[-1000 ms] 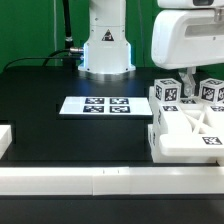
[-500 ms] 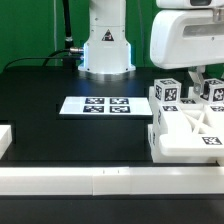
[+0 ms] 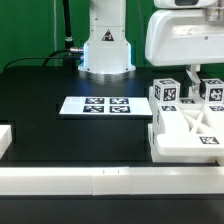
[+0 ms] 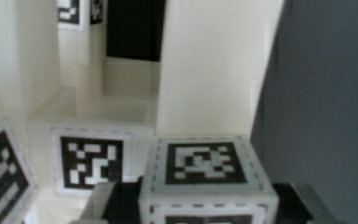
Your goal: Assemble chair
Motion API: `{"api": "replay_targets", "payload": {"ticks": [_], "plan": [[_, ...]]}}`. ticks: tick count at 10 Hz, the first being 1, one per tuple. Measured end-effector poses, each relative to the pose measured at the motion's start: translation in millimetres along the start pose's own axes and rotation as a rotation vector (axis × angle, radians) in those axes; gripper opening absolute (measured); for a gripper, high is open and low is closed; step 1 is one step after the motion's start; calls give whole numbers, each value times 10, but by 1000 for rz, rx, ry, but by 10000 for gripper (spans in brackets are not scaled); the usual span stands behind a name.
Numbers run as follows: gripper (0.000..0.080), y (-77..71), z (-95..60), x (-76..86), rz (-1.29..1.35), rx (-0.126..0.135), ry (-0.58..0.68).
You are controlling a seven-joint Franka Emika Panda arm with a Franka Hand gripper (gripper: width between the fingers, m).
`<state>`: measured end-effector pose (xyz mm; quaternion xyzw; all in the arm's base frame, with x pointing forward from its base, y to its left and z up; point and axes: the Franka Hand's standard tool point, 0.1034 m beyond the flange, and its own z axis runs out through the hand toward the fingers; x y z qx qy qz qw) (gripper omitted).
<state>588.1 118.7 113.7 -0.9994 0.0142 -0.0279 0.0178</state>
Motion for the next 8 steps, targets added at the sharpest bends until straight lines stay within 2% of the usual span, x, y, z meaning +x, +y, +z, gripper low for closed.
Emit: {"api": "replay_targets", "payload": {"ticks": [5,8], "plan": [[284,89,18,1,367,13,3],[284,150,16,13,522,8,6]]}}
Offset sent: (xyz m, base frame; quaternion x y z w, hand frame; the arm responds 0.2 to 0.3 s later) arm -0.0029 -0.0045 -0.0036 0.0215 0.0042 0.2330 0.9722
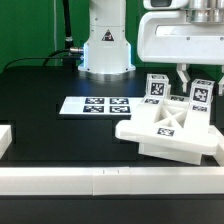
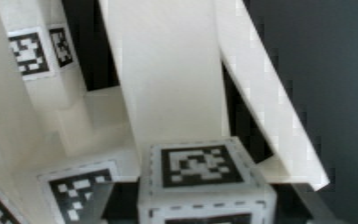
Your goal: Assemble chair
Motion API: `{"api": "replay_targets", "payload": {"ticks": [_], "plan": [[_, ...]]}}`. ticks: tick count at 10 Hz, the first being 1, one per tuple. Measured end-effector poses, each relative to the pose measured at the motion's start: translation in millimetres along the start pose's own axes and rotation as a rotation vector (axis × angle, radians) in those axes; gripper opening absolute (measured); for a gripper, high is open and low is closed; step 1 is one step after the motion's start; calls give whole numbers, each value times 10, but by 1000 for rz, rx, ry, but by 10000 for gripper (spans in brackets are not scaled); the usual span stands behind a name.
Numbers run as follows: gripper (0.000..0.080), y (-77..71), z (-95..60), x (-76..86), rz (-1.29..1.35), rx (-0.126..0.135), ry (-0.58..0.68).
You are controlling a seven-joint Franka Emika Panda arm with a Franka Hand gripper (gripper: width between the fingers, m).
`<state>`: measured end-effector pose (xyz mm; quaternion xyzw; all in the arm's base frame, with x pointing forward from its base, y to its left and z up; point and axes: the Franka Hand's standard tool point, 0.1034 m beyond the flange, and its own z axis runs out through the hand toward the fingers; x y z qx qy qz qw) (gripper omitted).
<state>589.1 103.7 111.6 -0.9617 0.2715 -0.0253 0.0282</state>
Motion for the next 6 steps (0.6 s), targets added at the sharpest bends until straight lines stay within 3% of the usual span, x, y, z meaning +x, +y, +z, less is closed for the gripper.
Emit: {"api": "replay_targets", "payload": {"ticks": [1,3,4,6], "plan": [[339,-2,1,-3,0,0,0],[596,-4,1,-4,-3,0,-1],[596,-10,-42,-7,-8,2,-3],[638,-22,-280,-11,-23,14,-9]]}}
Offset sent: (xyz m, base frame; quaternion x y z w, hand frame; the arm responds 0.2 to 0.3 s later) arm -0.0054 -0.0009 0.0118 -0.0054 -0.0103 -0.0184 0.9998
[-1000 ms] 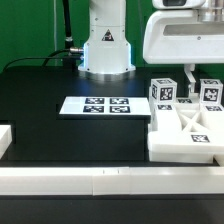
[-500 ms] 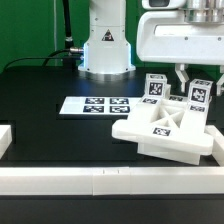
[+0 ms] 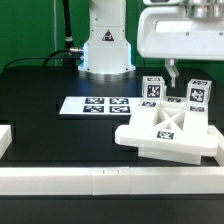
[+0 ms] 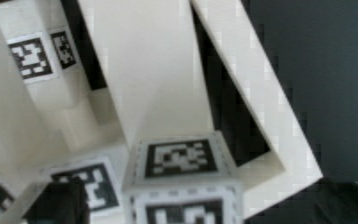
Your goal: Assemble chair
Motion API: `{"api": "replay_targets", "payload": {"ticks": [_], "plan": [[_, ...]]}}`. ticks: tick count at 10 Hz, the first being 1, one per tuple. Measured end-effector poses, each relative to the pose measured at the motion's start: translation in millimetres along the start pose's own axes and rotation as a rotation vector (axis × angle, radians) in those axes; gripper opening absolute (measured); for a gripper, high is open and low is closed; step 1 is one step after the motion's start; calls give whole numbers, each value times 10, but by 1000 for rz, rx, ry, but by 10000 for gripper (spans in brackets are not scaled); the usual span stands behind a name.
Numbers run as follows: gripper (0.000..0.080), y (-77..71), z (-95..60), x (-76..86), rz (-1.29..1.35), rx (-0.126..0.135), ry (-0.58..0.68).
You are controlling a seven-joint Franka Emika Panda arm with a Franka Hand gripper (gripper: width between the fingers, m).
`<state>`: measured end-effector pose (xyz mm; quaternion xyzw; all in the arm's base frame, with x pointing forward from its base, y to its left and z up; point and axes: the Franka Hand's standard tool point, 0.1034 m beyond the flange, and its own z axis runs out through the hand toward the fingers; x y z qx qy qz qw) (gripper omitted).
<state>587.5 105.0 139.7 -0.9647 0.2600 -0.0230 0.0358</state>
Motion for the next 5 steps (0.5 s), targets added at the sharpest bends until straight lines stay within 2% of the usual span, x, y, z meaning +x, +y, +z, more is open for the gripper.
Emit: {"api": "replay_targets", "payload": {"ticks": [1,5], "plan": [[648,-11,-93,4,0,5,-1],[649,-7,-48,4,0,3,0]]}}
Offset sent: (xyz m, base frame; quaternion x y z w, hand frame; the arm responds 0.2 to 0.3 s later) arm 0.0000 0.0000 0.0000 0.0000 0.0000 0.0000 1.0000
